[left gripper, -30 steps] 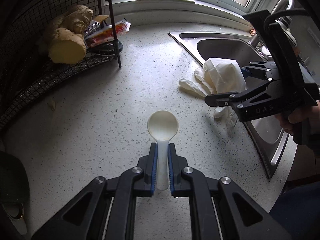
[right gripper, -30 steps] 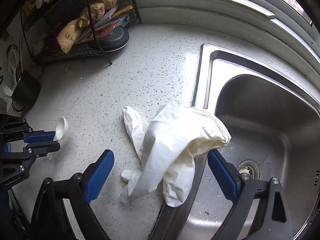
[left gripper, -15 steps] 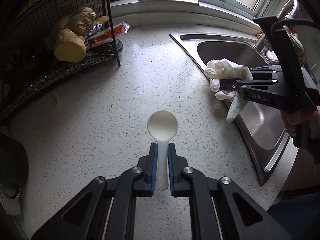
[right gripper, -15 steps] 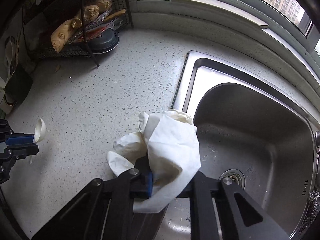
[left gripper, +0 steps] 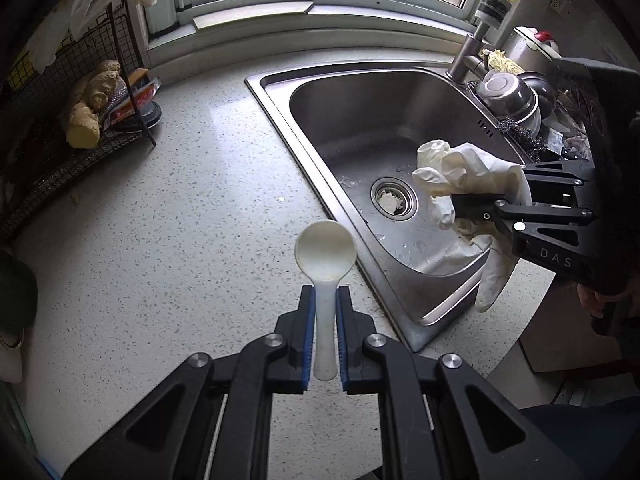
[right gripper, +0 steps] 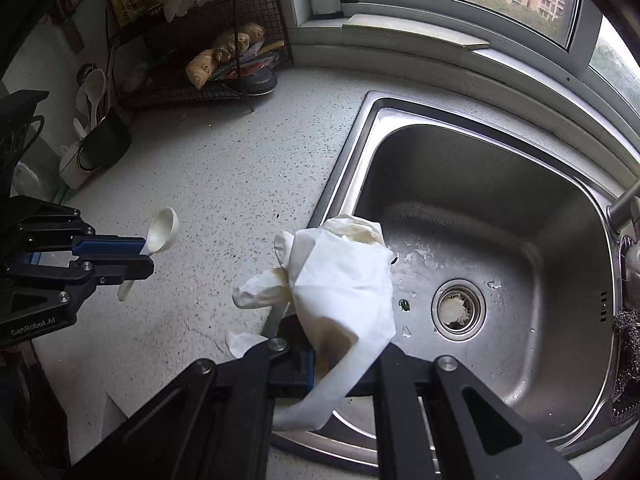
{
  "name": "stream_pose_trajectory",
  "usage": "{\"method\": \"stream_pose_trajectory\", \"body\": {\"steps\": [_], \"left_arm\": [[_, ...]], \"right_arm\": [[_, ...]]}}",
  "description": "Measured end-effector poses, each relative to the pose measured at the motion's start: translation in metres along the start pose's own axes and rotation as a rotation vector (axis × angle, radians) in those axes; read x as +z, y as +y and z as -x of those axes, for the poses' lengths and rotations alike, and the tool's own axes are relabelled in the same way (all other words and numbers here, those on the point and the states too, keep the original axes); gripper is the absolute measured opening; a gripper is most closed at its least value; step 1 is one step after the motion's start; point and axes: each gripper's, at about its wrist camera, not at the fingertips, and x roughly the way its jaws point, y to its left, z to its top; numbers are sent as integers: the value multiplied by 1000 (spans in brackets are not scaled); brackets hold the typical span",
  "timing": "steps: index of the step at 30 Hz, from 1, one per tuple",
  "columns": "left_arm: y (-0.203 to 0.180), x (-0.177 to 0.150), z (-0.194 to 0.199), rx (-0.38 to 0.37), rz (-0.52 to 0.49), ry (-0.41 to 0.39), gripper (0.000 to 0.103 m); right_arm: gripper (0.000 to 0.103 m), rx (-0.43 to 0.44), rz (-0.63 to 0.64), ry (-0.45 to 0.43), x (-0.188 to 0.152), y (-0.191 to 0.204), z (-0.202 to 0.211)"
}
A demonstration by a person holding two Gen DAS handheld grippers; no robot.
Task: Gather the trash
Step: 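Carry the white spoon and gloves down toward the red bin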
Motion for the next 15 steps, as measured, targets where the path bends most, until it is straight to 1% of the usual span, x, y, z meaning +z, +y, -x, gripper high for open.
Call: {"method": "stream_pose_trajectory", "body": {"steps": [5, 8, 12, 15], "left_arm": [[-66, -17, 15, 9, -11, -32, 9], [-112, -30, 22, 36, -19, -42, 9], [-172, -52, 27, 31, -9, -37, 9], [-215, -66, 26, 33, -11, -34, 9]], "right_arm": [[6, 2, -15, -38, -37, -6, 33], [6, 2, -16, -59, -67, -18, 56], [6, 4, -18, -76, -113, -36, 90], [6, 9, -18, -86, -142, -47, 108]]}}
